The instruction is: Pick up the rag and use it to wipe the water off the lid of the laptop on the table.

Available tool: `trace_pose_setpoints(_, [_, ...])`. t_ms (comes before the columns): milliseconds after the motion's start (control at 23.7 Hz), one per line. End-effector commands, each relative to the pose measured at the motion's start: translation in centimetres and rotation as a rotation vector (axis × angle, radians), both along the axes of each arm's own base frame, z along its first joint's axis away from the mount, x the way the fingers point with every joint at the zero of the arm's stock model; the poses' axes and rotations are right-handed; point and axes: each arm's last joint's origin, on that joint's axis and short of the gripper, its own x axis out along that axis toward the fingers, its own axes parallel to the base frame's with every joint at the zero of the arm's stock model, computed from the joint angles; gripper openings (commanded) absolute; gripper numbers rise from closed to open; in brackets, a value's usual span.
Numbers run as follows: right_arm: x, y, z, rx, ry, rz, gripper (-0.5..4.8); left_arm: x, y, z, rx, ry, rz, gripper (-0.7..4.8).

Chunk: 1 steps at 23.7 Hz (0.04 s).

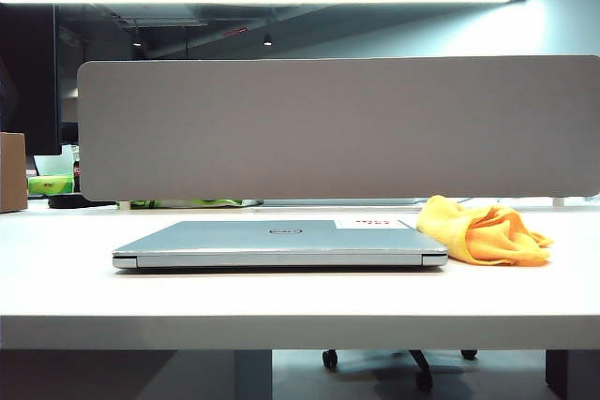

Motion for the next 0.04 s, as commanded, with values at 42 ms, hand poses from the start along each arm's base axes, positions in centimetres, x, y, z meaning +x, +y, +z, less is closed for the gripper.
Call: trace_pose_setpoints(42, [0.02,0.0,0.02,-0.002,-0.01,0.0,0.04,-0.02,0.01,0.24,0.004,-0.011,0.0,0.21])
